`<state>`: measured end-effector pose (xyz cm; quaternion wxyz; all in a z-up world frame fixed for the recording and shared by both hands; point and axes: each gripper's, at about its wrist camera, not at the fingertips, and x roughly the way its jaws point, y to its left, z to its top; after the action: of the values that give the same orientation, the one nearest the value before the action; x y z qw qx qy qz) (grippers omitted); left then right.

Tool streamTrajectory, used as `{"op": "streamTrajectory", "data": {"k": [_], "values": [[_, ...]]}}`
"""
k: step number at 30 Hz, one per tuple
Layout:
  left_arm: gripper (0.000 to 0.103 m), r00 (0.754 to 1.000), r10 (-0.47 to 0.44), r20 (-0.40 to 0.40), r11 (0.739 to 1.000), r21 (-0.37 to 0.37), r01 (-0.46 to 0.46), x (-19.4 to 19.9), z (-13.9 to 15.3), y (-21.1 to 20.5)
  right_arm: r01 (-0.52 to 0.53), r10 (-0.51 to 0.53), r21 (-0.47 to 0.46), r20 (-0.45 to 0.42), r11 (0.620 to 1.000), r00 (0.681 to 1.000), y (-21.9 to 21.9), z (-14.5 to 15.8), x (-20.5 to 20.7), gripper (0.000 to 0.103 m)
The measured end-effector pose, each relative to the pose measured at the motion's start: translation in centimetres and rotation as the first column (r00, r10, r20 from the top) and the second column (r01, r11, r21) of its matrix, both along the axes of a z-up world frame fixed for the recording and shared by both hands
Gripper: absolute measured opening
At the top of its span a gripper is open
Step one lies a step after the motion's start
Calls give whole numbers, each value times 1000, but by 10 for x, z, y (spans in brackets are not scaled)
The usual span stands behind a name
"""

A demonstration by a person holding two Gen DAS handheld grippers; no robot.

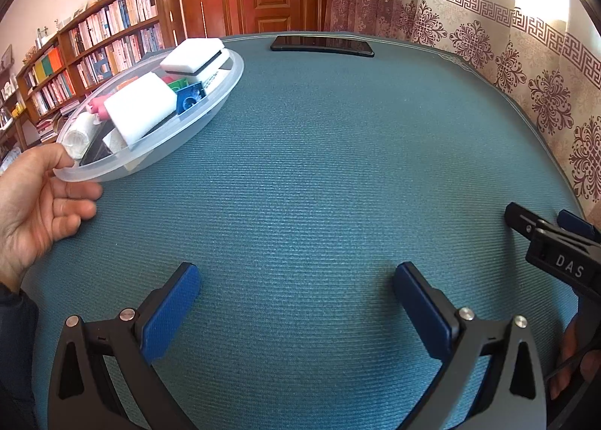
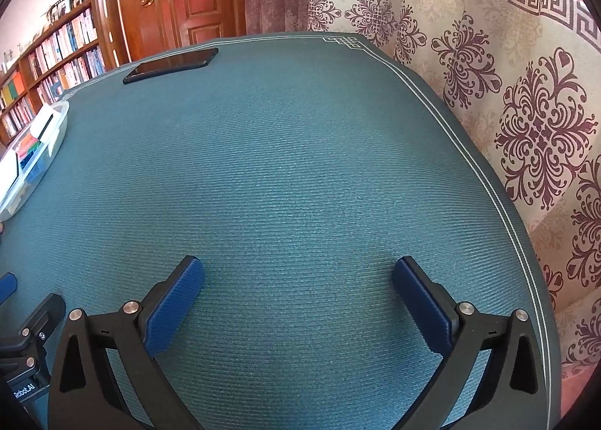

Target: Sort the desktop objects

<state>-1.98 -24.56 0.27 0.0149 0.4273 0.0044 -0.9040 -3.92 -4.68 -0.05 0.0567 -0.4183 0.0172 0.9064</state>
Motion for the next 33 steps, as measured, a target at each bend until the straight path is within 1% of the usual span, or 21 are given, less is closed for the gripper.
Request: {"op": "streamTrajectory", "data": {"k": [33], "values": [[103,1000,0,0,1000,1,0,0,-2,2,0,0,-1,1,1000,1000,1,1,-2,103]]}}
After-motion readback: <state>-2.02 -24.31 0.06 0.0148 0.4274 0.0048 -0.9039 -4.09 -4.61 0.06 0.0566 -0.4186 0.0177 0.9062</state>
